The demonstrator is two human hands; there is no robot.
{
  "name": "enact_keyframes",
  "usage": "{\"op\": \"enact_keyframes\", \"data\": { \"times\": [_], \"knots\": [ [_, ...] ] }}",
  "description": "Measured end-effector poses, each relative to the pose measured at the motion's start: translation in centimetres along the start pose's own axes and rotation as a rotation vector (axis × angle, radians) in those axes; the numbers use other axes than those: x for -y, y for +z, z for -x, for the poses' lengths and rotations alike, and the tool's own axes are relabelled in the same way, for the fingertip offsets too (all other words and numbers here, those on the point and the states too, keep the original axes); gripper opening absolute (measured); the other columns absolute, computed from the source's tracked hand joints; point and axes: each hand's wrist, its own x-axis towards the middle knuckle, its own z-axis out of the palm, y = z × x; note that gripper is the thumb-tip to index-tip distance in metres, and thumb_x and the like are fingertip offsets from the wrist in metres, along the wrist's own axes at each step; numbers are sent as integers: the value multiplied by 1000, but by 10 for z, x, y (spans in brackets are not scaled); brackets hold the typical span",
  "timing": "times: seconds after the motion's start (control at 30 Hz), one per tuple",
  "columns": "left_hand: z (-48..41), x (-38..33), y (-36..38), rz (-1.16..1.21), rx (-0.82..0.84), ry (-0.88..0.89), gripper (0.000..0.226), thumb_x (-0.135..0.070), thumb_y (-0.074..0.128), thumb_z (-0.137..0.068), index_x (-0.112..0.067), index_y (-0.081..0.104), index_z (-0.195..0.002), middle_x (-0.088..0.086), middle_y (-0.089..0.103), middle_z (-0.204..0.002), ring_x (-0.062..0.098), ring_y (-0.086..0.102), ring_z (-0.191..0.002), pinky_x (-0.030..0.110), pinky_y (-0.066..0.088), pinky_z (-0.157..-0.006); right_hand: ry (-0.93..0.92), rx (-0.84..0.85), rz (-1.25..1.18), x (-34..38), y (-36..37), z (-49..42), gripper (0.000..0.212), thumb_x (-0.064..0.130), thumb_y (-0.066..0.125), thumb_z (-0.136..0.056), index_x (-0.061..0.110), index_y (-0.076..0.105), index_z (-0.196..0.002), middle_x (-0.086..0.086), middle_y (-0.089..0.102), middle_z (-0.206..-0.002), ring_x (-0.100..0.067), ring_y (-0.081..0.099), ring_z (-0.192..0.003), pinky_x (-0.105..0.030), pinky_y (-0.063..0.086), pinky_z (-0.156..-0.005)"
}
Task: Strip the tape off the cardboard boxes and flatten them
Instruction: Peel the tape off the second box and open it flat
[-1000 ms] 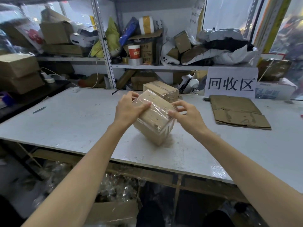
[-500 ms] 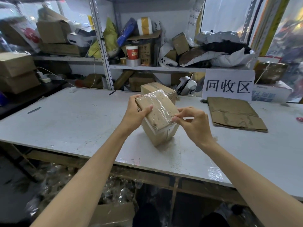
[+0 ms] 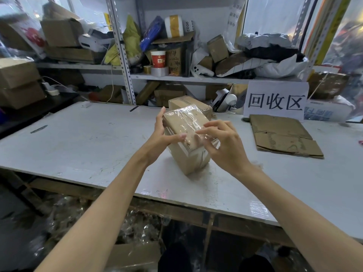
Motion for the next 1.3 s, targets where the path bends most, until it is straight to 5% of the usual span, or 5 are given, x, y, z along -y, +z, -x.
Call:
{"op": "enact_keyframes", "data": {
  "times": [0.27, 0.57, 0.7, 0.83, 1.3],
  "knots": [
    [-6, 3, -3, 1, -62, -26, 118, -35, 78, -72, -38, -6, -155, 3, 11, -162, 25, 27, -145, 41, 39, -113, -12, 126, -161, 12, 9, -9, 23, 14, 82, -71, 11, 77, -93, -2, 71, -102, -22, 60, -101, -45, 50, -87],
    [1, 9, -2, -244, -163, 79, 105, -54, 78, -66, -47, 13, -148, 1, 24, -154, 20, 25, -142, 41, 30, -115, 176, 86, -227, 25, 7, -8, 18, 8, 84, -63, 13, 71, -74, 4, 62, -90, -18, 60, -87, -30, 52, -71],
    [4, 6, -2, -392, -163, 243, 74, -34, 77, -83, -49, 33, -140, -1, 35, -134, 21, 37, -127, 21, 36, -98, 197, 72, 44, 31, 9, -11, 29, 31, 79, -74, 13, 69, -94, -3, 58, -101, -22, 60, -86, -35, 52, -75],
    [5, 1, 4, -470, -314, 307, 41, -15, 68, -92, -41, 52, -120, 4, 46, -117, 25, 48, -114, 20, 43, -91, 189, -45, 155, 33, 9, -6, 14, 18, 76, -78, 9, 74, -88, -5, 60, -90, -24, 56, -85, -35, 46, -71],
    [8, -19, 0, -514, -512, 409, 34, -7, 67, -90, -25, 64, -119, 5, 55, -114, 22, 54, -105, 36, 56, -85, 224, 121, -96, 41, -4, -31, 14, -3, 63, -83, 9, 57, -78, -3, 61, -77, -22, 58, -79, -38, 51, -69]
  ]
}}
